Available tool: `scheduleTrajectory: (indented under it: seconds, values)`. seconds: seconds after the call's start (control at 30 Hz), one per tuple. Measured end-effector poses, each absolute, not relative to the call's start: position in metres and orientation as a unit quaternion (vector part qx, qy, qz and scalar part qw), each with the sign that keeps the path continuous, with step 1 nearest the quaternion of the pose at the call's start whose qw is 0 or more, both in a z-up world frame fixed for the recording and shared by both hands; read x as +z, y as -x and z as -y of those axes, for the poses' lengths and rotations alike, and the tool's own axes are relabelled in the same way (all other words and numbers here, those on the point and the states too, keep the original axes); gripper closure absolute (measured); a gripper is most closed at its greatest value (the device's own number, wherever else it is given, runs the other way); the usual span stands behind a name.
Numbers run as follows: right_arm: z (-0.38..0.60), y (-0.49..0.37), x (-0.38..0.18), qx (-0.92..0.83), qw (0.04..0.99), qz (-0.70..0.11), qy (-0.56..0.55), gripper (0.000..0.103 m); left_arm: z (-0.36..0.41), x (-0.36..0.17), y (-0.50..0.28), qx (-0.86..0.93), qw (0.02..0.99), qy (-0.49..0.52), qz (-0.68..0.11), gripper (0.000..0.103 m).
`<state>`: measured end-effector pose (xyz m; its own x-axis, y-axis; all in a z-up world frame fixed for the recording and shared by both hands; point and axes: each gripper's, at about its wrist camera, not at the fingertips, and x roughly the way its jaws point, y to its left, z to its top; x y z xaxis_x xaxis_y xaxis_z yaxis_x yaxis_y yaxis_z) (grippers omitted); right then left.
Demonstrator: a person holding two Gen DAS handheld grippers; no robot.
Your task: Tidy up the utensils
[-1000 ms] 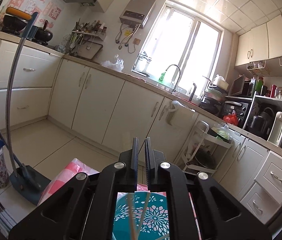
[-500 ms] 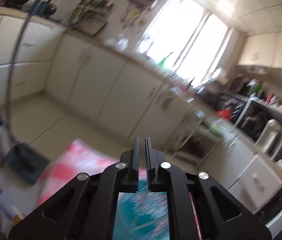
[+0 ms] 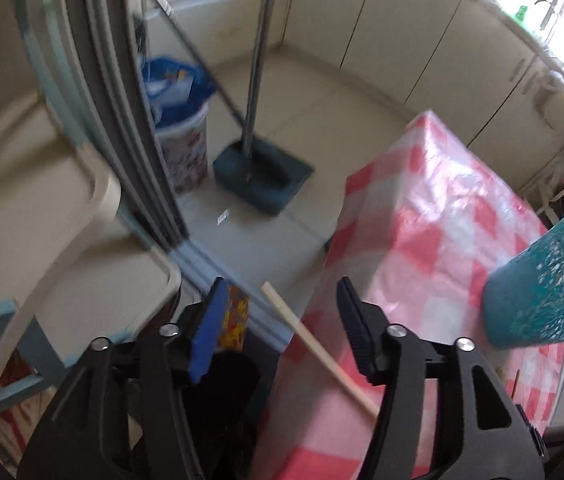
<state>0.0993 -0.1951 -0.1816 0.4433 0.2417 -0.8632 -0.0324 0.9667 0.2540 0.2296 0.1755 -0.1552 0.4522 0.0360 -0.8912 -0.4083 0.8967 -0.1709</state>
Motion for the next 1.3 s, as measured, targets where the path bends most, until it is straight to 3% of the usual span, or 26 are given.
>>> scheduleTrajectory:
  seconds: [0.3,0.33,0.37,0.47,0.53,0.6,0.8,1.13,1.3]
  values:
    - [0.193,-0.1,-0.182,0.079,0.845,-0.52,-0.097,0.097,-0.171,-0.224,-0.239,0.077,0.752,0.266,-0.598,0.049]
    - [0.193,-0.1,-0.182,0.079,0.845,-0.52,-0.097,0.097,-0.169,-0.224,-0.24,0.072,0.756,0.264,-0.595,0.056]
    - [0.193,-0.1,-0.182,0.08,0.845,-0.52,-0.097,0.097,-0.166,-0.221,-0.242,0.06,0.757,0.268,-0.592,0.071]
    - [0.194,-0.1,-0.182,0.08,0.845,-0.52,-0.097,0.097,-0.16,-0.22,-0.242,0.033,0.764,0.28,-0.58,0.091]
    - [0.194,-0.1,-0.182,0.08,0.845,-0.52,-0.096,0.097,-0.157,-0.214,-0.24,0.023,0.777,0.282,-0.563,0.098]
    - [0.194,-0.1,-0.182,0.081,0.845,-0.52,-0.097,0.097,-0.155,-0.204,-0.238,0.014,0.792,0.283,-0.541,0.098]
    - [0.195,-0.1,-0.182,0.081,0.845,-0.52,-0.096,0.097,-0.129,-0.142,-0.226,-0.033,0.874,0.245,-0.418,0.099]
    - [0.194,-0.1,-0.182,0.082,0.846,-0.519,-0.091,0.097,-0.014,0.029,-0.22,-0.159,0.968,0.179,-0.074,0.098]
    - [0.198,-0.099,-0.182,0.077,0.848,-0.517,-0.086,0.096,0.042,0.027,-0.255,-0.14,0.98,0.13,-0.048,0.098]
